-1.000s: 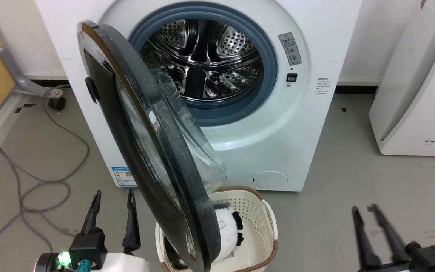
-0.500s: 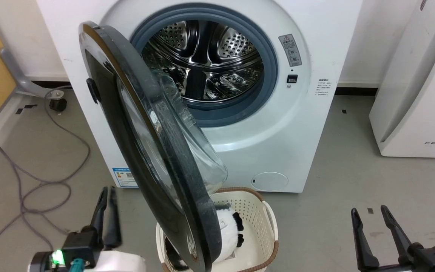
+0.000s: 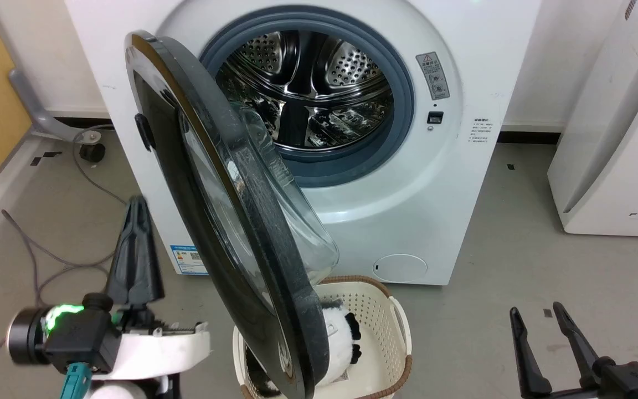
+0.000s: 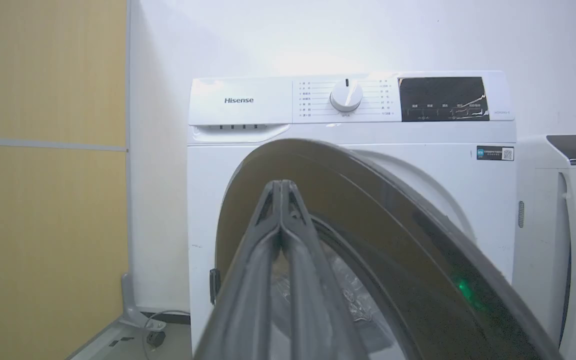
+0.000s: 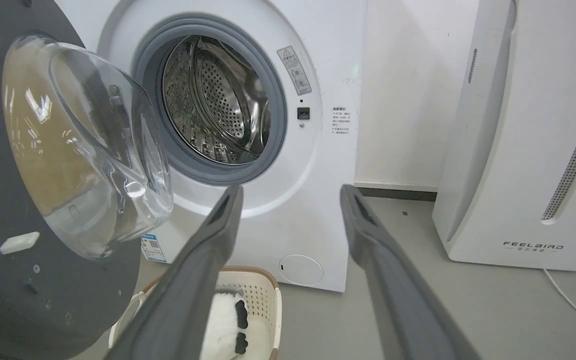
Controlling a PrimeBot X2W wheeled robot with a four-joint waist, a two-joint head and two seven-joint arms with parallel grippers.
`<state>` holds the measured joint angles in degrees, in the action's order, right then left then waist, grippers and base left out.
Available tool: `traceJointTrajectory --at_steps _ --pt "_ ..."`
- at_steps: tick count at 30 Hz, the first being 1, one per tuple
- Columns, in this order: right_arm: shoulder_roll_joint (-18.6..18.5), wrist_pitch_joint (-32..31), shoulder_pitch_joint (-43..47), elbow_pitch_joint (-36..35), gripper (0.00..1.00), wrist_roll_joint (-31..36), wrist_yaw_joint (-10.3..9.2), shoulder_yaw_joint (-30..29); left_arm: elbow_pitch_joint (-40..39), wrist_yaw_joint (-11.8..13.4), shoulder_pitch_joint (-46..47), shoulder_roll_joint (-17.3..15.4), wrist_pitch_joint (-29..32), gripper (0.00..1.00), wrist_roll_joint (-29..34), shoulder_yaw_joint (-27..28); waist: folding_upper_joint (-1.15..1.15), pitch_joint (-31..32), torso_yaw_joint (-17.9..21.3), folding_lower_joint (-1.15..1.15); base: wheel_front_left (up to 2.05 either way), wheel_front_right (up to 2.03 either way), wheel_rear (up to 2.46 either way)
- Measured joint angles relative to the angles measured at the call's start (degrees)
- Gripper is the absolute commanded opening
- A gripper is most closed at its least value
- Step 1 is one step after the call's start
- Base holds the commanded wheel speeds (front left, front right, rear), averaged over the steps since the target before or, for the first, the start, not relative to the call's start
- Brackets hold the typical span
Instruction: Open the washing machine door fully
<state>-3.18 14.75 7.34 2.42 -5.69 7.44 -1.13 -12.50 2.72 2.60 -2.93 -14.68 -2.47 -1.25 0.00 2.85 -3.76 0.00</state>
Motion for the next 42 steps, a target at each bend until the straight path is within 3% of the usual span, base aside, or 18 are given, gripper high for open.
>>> traceJointTrajectory --at_steps 9,18,32,42 --pt "0.0 0.0 0.0 0.0 1.0 0.1 0.0 0.3 -8.2 -3.0 3.8 0.1 0.0 0.0 0.4 -8.4 0.0 0.4 0.0 0.0 0.0 0.0 0.0" --pt "0.0 0.0 0.0 0.1 1.0 0.1 0.0 0.4 -10.2 -4.8 5.4 0.1 0.0 0.0 1.1 -20.3 0.0 0.5 0.2 0.0 0.0 0.0 0.0" --pt "0.0 0.0 0.0 0.4 1.0 0.1 0.0 0.5 -4.1 -6.6 4.4 0.2 0.0 0.0 3.3 -34.6 0.0 0.2 -0.1 0.0 0.0 0.0 0.0" --pt "0.0 0.0 0.0 0.6 1.0 0.1 0.0 0.5 3.0 -5.8 1.4 -0.2 0.0 0.0 3.3 -38.3 0.0 -0.5 -0.5 0.0 0.0 0.0 0.0"
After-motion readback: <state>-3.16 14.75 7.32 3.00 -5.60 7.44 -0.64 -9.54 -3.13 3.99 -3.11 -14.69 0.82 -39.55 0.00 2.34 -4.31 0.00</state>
